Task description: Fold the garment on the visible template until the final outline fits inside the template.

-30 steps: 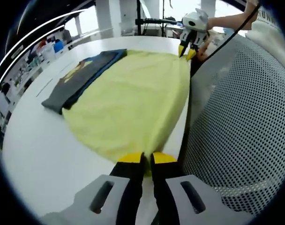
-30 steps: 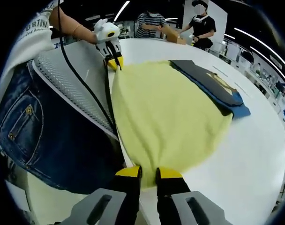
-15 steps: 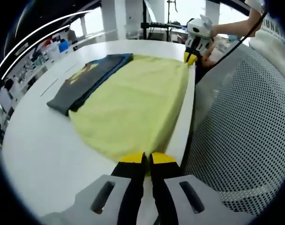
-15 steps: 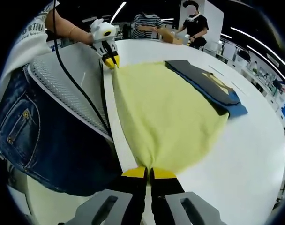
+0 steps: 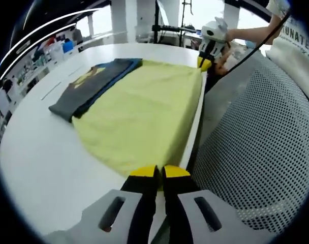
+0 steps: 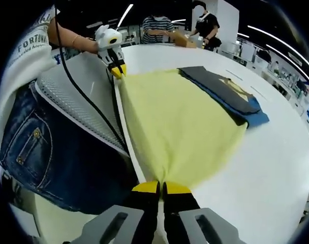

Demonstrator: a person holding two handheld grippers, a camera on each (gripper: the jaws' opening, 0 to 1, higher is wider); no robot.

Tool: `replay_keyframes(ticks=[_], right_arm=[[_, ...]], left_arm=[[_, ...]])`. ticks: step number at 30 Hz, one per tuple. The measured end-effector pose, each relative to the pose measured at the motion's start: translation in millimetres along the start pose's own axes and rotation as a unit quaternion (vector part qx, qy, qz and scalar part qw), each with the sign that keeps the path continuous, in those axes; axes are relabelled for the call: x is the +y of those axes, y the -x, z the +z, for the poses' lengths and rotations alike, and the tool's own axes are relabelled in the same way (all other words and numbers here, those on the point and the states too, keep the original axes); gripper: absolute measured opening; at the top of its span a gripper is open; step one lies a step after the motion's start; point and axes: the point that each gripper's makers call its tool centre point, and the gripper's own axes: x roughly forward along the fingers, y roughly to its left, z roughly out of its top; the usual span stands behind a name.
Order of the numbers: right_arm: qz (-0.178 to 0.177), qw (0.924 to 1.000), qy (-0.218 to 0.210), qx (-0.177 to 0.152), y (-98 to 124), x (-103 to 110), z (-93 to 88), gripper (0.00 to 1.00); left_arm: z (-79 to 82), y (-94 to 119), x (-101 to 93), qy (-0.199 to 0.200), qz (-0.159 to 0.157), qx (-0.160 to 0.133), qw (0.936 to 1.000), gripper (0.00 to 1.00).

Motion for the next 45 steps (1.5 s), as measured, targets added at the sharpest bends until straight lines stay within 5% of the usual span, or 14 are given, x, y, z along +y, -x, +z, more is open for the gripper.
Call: replay_keyframes(ticks=[29,45], right_arm=[[0.055,0.9981,-0.018,0.02,22.9,34.2,-3.9,0.0],[0.024,0.9996,0.012,0.009,39.0,9.2,19.4,0.0]], left_arm=[[1.1,22.1,-44.5,0.009,-0.074,0.006,0.9972,0.01],[33.3,36.5,-23.7,-0.008,-0.059,-0.014,0.9981,0.01]])
